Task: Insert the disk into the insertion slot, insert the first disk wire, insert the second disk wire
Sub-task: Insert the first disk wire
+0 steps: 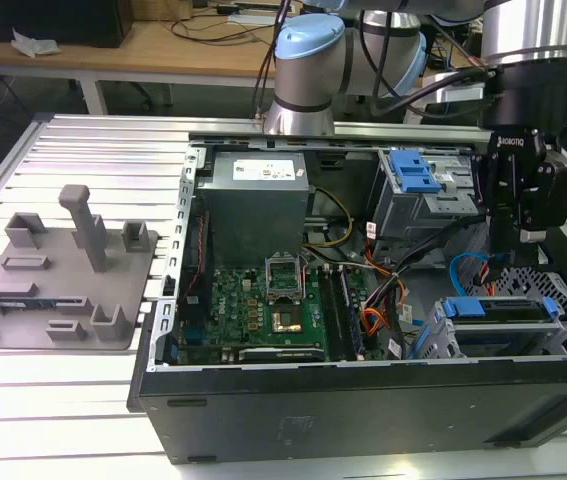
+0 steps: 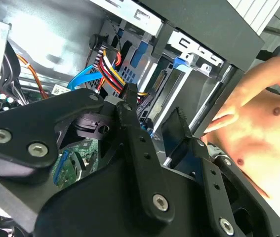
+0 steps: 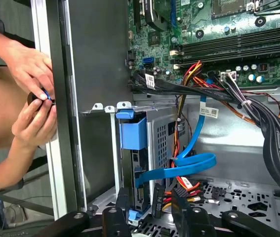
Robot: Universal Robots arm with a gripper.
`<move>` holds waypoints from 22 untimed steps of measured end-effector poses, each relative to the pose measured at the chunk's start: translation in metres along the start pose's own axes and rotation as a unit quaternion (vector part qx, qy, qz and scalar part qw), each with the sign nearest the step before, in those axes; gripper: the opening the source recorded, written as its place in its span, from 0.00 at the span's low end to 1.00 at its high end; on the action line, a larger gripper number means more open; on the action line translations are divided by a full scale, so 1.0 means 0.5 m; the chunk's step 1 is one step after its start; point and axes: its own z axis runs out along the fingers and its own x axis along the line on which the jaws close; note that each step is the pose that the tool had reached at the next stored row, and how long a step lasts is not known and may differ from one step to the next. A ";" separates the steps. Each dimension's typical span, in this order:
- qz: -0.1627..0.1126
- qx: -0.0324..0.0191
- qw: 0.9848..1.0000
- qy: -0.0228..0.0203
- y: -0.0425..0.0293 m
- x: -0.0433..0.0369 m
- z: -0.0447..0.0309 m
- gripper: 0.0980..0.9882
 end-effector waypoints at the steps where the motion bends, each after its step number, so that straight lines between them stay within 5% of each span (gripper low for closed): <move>1: 0.000 0.000 1.000 0.000 0.000 -0.001 0.000 0.42; 5: -0.003 0.002 1.000 0.000 0.000 -0.003 0.001 0.25; 14: -0.008 0.005 1.000 0.001 0.001 -0.007 0.002 0.25; 22: -0.008 0.005 1.000 0.006 0.003 -0.016 0.001 0.25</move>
